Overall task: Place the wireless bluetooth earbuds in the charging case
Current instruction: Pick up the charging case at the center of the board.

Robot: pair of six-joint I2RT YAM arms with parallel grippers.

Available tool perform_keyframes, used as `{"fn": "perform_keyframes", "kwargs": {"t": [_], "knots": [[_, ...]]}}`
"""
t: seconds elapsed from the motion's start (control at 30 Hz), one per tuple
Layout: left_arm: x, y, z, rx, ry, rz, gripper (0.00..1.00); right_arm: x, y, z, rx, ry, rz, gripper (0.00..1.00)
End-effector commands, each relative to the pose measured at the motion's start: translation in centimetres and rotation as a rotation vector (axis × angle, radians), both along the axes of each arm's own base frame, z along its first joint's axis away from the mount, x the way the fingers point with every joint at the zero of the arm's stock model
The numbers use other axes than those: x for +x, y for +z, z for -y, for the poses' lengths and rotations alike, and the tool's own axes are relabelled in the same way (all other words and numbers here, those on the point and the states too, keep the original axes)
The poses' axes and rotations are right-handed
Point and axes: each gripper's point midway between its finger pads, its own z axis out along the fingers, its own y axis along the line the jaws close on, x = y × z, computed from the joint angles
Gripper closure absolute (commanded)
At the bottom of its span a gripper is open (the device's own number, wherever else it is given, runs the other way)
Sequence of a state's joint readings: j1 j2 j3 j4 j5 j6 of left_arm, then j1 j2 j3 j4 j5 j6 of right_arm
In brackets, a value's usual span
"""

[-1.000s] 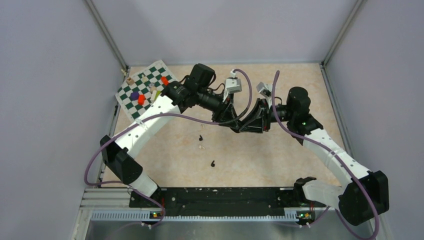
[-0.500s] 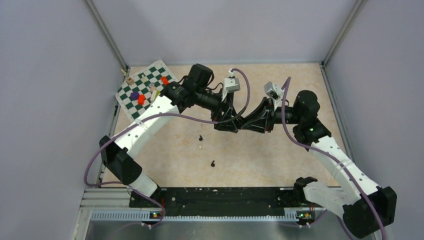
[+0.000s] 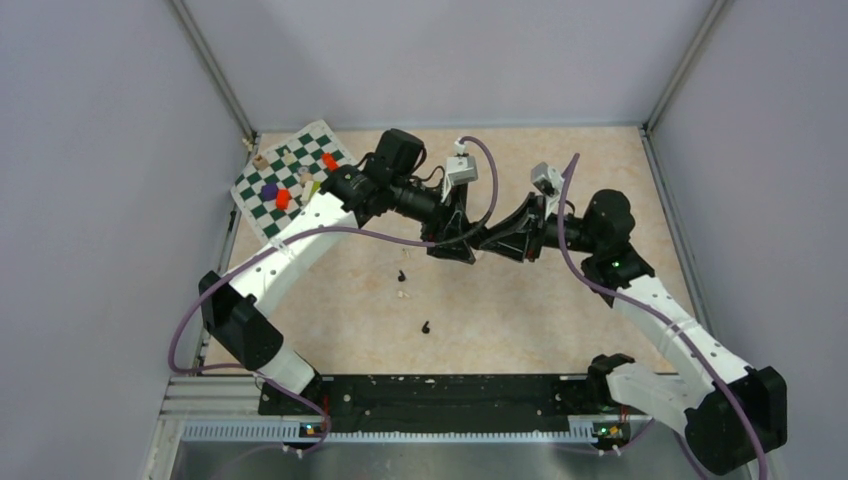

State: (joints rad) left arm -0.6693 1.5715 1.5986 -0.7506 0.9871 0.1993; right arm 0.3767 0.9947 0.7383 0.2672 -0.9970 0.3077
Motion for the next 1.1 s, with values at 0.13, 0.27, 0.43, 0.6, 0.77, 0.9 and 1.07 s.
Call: {"fn": "perform_keyframes", "kwargs": {"t": [0.13, 0.27, 0.43, 0.6, 0.77, 0.9, 1.07], "knots": [[-0.2, 1.1, 0.3, -0.053, -0.025, 0.025, 0.37, 0.4, 1.5, -0.2, 0.061, 0.003, 0.005, 0.97], [-0.2, 1.1, 0.3, -0.054, -0.026, 0.025, 0.48, 0.5, 1.4, -0.1, 0.068, 0.005, -0.011, 0.97], [-0.1, 1.2, 0.3, -0.056, -0.021, 0.028, 0.6, 0.4, 1.2, -0.2, 0.064, 0.015, -0.013, 0.97], [-0.1, 1.4, 0.3, -0.06, -0.02, 0.031, 0.61, 0.4, 0.6, -0.2, 0.056, 0.024, -0.028, 0.96], [-0.2, 1.4, 0.3, -0.061, -0.022, 0.03, 0.61, 0.5, 0.3, -0.3, 0.051, 0.027, -0.036, 0.96], [-0.3, 1.4, 0.3, -0.061, -0.022, 0.029, 0.72, 0.6, 0.3, -0.3, 0.05, 0.025, -0.034, 0.97], [-0.1, 1.0, 0.3, -0.053, -0.017, 0.033, 0.9, 0.6, 0.5, -0.1, 0.047, 0.017, -0.018, 0.96]]}}
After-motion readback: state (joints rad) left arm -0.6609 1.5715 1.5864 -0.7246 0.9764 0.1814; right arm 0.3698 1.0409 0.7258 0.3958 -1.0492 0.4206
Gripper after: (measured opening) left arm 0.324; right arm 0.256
